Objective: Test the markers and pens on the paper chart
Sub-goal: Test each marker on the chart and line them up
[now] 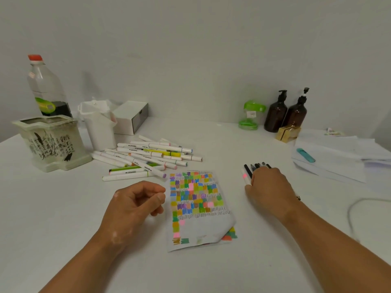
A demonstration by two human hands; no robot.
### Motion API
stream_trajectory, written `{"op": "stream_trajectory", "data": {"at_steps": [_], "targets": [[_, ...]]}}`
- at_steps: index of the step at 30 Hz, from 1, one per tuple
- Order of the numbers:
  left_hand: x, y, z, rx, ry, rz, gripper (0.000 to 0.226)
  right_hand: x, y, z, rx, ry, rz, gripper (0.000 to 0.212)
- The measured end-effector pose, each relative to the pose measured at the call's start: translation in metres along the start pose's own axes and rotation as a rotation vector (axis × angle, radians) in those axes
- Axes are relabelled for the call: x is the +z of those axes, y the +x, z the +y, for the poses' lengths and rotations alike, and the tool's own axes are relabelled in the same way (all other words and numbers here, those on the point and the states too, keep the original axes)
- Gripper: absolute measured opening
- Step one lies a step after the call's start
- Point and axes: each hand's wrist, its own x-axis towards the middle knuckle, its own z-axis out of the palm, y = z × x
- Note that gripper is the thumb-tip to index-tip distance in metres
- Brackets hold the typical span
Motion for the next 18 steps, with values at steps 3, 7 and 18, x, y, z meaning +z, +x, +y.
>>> {"op": "stream_trajectory", "data": {"at_steps": [3, 7, 18], "targets": [[0.002, 0.001, -0.002, -0.009, 0.010, 0.007, 0.010, 0.000, 0.011, 0.003, 0.063, 0.052, 0.001, 0.020], [0.002, 0.002, -0.003, -0.015, 0.012, 0.022, 0.007, -0.005, 0.013, 0.008, 0.100, 0.053, 0.000, 0.015], [0.000, 0.006, -0.005, -0.043, 0.028, 0.190, 0.007, -0.026, -0.006, -0.156, -0.504, 0.403, -0.153, 0.030]]}}
